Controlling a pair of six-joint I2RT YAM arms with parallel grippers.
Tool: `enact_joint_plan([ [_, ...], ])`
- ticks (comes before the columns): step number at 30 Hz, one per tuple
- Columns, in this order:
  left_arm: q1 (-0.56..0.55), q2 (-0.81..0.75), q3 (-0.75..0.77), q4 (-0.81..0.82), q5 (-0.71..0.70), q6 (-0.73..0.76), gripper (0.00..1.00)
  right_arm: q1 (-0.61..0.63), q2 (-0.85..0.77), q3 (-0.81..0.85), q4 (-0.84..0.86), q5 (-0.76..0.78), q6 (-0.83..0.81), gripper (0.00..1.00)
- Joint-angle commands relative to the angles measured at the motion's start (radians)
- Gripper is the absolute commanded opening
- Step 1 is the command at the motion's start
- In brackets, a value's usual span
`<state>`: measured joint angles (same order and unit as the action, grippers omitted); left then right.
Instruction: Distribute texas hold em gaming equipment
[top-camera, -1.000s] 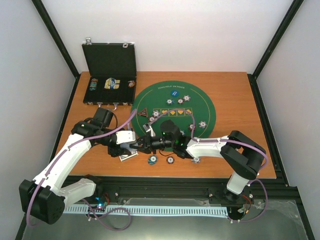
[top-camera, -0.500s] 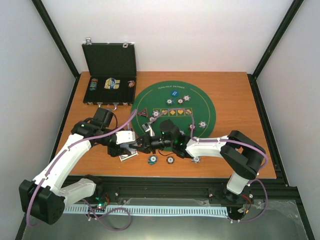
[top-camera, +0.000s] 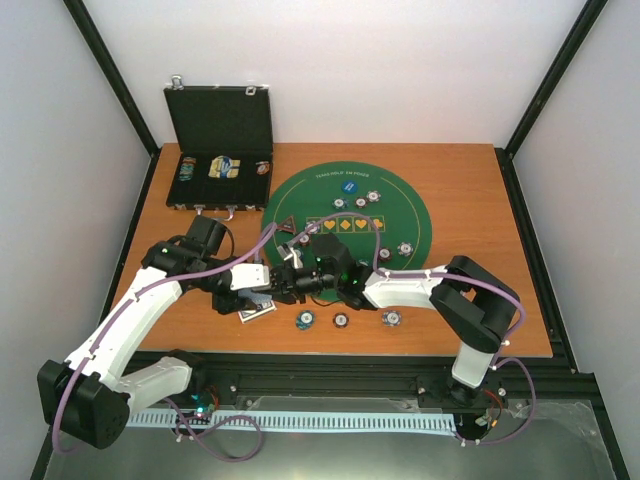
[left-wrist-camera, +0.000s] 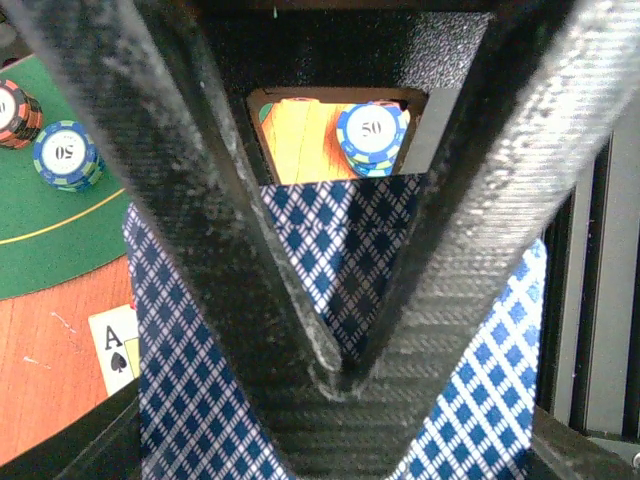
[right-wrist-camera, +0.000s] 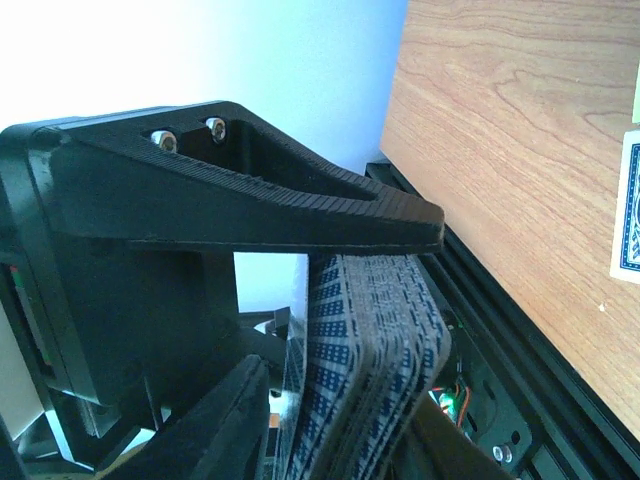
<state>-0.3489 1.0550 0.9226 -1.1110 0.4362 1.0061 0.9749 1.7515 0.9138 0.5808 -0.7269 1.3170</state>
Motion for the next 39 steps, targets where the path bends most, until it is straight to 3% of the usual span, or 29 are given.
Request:
enact_joint_plan([
  [1, -0.005, 0.000, 0.034, -0.009, 0.001, 0.035, 0.29, -0.001, 0.018, 0.006, 0.051, -0.013, 0.015, 0.28],
  [4, -0.005, 0.005, 0.044, -0.016, -0.002, 0.037, 0.34, -0.002, 0.016, -0.002, 0.054, -0.009, 0.015, 0.24],
  [9, -0.005, 0.009, 0.067, -0.042, 0.023, 0.017, 0.70, -0.002, 0.013, -0.010, 0.077, -0.008, 0.025, 0.09],
  [12, -0.005, 0.020, 0.073, -0.067, 0.039, 0.012, 0.81, -0.002, 0.012, -0.018, 0.105, -0.012, 0.039, 0.04],
  [18, -0.005, 0.033, 0.049, -0.063, 0.033, 0.016, 0.84, -0.002, 0.001, -0.034, 0.134, -0.013, 0.043, 0.03],
  [24, -0.005, 0.023, 0.057, -0.070, 0.011, 0.024, 0.79, -0.002, 0.006, -0.047, 0.122, 0.004, 0.041, 0.03],
  [31, -0.005, -0.025, 0.074, -0.134, 0.020, 0.023, 1.00, -0.016, 0.016, -0.036, 0.109, 0.003, 0.022, 0.03],
  [39, -0.005, -0.017, 0.079, -0.094, 0.018, 0.008, 0.98, -0.012, 0.016, -0.021, 0.100, 0.001, 0.018, 0.03],
])
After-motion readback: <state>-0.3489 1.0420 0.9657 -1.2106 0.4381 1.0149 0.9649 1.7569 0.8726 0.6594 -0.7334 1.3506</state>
